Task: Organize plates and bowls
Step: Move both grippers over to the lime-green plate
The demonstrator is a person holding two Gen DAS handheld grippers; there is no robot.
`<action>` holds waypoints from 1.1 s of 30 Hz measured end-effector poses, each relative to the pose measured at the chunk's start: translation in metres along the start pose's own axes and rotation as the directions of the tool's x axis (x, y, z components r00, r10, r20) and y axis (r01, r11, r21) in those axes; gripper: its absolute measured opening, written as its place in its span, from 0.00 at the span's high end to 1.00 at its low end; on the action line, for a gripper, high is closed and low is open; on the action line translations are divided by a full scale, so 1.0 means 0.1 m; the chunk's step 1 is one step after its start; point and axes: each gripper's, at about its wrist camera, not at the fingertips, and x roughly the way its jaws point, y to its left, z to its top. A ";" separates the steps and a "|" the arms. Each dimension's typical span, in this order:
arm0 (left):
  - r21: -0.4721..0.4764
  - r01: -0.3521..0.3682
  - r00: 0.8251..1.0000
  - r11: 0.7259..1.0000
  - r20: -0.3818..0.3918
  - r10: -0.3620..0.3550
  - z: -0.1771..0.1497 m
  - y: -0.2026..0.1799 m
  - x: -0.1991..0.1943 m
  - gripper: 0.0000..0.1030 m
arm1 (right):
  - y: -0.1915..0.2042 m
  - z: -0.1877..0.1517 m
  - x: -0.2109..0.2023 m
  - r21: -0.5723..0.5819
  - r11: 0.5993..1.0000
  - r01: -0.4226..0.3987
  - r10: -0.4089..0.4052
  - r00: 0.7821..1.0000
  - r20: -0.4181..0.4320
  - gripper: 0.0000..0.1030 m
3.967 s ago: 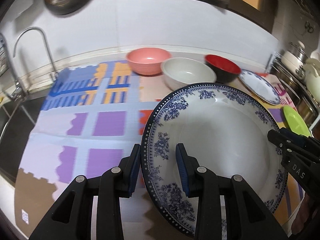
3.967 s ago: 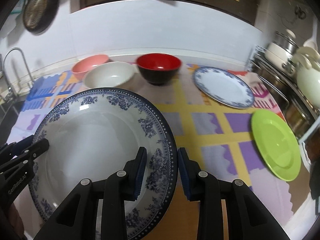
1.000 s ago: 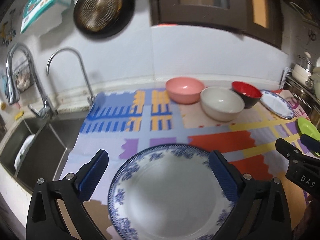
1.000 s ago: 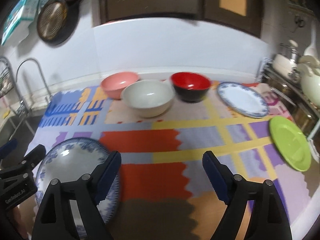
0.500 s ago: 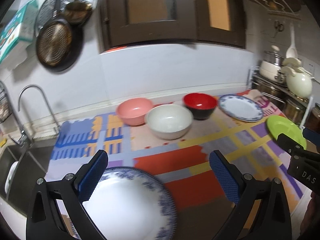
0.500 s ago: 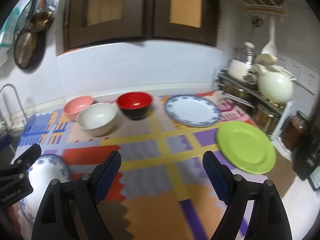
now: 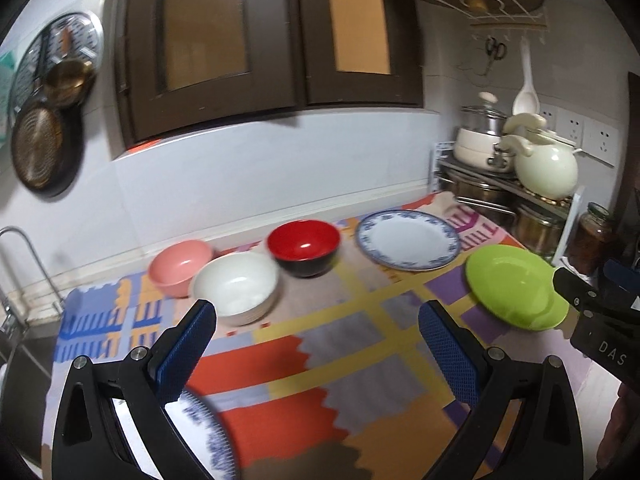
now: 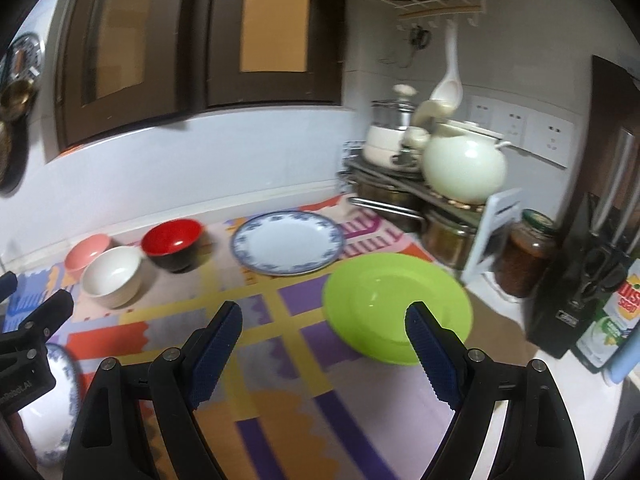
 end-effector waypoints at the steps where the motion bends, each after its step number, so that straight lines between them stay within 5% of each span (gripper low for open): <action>1: 0.002 0.009 1.000 1.000 0.002 -0.009 0.03 -0.06 0.03 0.00 | -0.07 0.01 0.00 0.006 1.000 0.011 -0.011 1.000 0.003 0.18; 18: 0.071 0.139 0.990 0.988 -0.013 -0.139 0.33 -1.03 0.56 0.00 | -0.99 0.10 0.40 0.116 0.985 0.129 -0.128 0.992 -0.017 0.18; 33: 0.094 0.235 0.966 0.967 -0.137 -0.222 0.35 -1.73 1.43 0.02 | -1.52 -0.01 1.10 0.170 0.962 0.213 -0.199 0.975 -0.093 0.18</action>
